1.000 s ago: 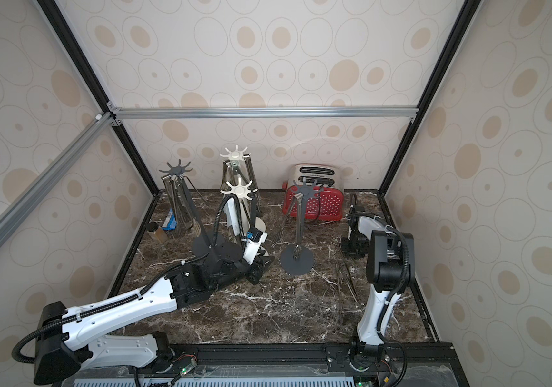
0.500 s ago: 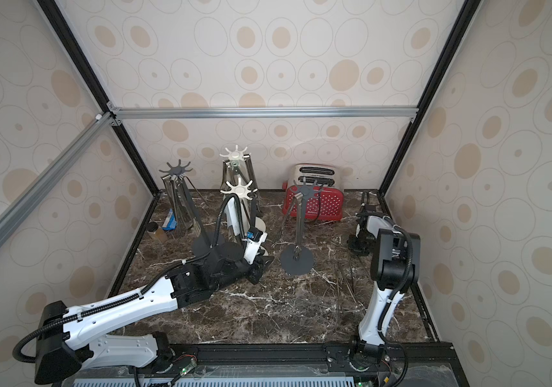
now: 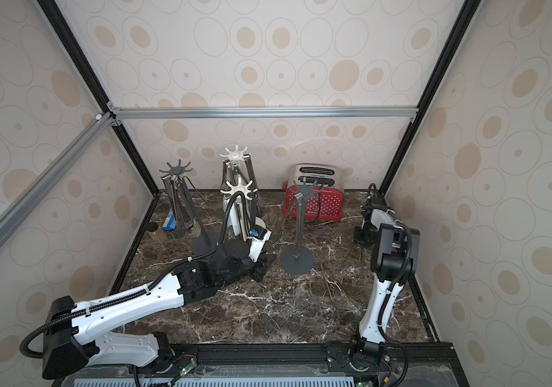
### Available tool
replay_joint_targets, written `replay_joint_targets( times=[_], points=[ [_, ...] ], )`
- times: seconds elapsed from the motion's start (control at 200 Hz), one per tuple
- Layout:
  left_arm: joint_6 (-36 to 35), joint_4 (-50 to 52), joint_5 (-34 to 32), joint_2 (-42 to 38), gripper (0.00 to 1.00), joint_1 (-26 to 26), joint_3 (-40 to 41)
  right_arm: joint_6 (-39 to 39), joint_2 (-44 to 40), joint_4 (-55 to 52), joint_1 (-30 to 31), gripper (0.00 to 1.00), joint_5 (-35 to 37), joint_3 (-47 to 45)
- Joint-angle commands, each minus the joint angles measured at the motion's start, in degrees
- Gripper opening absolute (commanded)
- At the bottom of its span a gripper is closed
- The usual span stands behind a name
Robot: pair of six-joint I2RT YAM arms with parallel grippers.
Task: Hang food tongs on kitchen utensil racks
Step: Pick up the food tongs from the center of the board, then hang the food tongs on the rack.
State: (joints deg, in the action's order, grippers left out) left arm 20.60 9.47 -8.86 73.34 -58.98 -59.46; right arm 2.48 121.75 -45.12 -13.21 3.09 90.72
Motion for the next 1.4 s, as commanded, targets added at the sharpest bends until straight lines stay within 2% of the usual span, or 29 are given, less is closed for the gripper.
replay_joint_targets(
  times=[0.0, 0.135, 0.281, 0.657, 0.832, 1.113, 1.398],
  points=[
    [-0.21, 0.70, -0.45, 0.14, 0.38, -0.05, -2.68, -0.36, 3.27, -0.89, -0.38, 0.01, 1.16, 1.24],
    [-0.21, 0.65, -0.46, -0.17, 0.38, -0.06, -2.68, -1.08, 0.81, -3.31, -0.36, 0.00, 2.23, 4.16],
    [0.14, 0.51, -0.34, -1.19, 0.38, -0.05, -2.44, -1.67, -7.38, -3.32, -0.33, 0.00, -0.09, 4.60],
    [1.96, -0.30, -1.19, -4.61, 0.39, -0.08, 0.96, -7.83, -40.04, 8.39, 0.63, 0.00, -24.75, -6.72],
    [2.78, -1.84, -1.07, -5.35, 0.38, 0.00, 2.59, -8.85, -49.90, 9.41, 2.26, 0.00, -33.19, -6.71],
    [3.28, -2.98, -0.32, -5.31, 0.38, -0.02, 2.94, -12.18, -53.99, 6.26, 8.53, 0.00, -42.56, -4.76],
    [3.48, -2.89, -0.22, -4.65, 0.38, -0.02, 2.53, -15.39, -53.75, 2.94, 10.96, 0.00, -49.55, -2.35]
  ],
)
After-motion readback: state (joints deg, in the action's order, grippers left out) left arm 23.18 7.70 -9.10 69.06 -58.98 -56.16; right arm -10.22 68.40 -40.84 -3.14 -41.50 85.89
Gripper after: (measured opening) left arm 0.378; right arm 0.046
